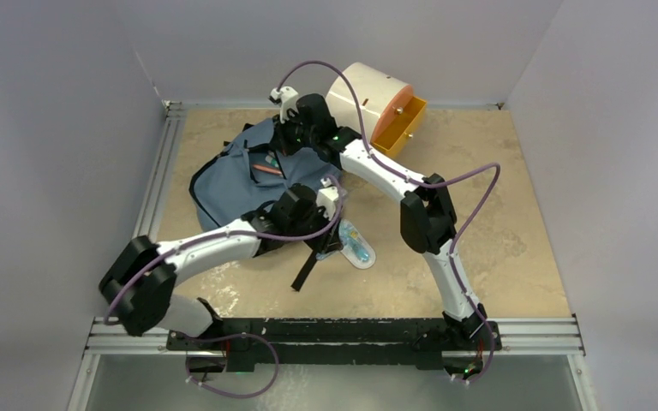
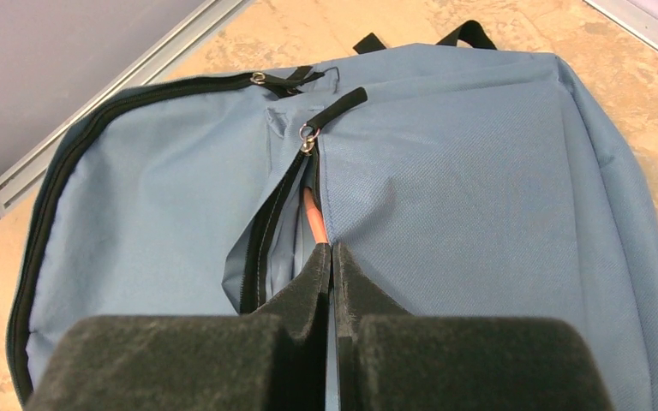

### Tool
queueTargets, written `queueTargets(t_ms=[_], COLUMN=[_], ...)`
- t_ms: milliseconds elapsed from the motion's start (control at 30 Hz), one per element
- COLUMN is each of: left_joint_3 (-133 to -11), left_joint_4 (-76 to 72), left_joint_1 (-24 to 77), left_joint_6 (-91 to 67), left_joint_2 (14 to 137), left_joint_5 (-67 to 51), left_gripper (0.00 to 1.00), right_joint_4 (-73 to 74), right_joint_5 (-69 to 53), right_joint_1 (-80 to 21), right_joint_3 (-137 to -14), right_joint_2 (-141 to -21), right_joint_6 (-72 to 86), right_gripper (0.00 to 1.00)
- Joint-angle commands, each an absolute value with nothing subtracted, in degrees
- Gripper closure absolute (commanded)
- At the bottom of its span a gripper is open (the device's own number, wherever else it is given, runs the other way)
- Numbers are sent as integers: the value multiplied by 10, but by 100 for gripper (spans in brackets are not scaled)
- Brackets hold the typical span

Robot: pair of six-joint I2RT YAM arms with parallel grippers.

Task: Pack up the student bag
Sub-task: Pick up the stationery from the center of the board, then place the stationery in the student bag.

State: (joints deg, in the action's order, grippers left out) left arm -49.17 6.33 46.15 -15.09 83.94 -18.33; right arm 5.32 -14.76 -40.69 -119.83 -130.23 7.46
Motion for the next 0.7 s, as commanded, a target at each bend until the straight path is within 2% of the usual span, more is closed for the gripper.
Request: queueTargets(t_ms=[0, 200, 333, 667], left_joint_3=[-457, -412, -424, -512], left_joint_4=[26, 61, 87, 104], left_joint_1=[455, 307, 238, 98], left_joint_6=[-211, -274, -278, -329], left_joint_2=[744, 635, 592, 672], left_joint_5=[-151, -114, -76, -86], left_gripper=[88, 87, 87, 89], right_joint_4=[13, 3, 3, -16], right_joint_5=[-164, -169, -169, -164], right_joint_1=[-403, -403, -403, -403], right_joint_3=[-1195, -1174, -1172, -1154], right_joint_2=[-1270, -1259, -1257, -1245], right_joint_6=[82, 90, 92, 114], right_gripper=[100, 100, 100, 100])
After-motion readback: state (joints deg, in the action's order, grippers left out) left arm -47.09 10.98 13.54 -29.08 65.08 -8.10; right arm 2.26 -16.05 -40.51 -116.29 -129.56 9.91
